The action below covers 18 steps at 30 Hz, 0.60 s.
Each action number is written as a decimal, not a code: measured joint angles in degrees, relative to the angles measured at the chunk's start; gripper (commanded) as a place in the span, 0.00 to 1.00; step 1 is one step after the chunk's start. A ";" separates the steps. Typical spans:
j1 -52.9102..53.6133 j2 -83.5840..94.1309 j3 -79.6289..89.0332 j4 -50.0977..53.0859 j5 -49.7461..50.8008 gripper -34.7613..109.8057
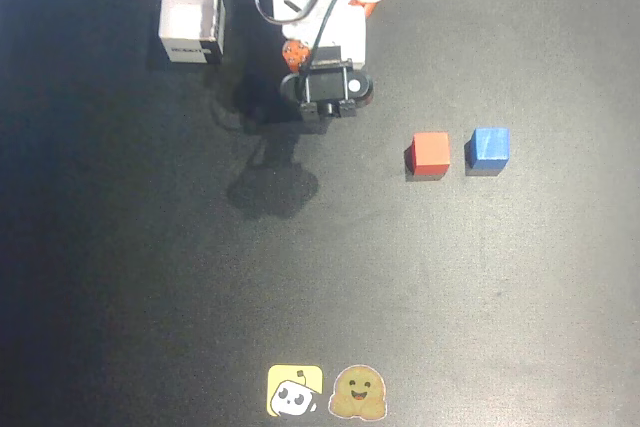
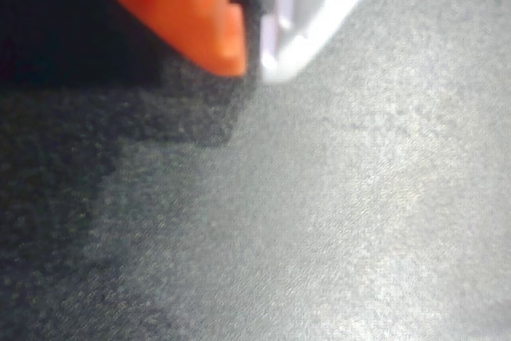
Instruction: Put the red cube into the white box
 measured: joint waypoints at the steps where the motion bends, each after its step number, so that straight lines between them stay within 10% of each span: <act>1: 0.00 0.00 0.00 0.00 0.00 0.24; 18: -0.53 0.00 0.00 0.00 0.00 0.24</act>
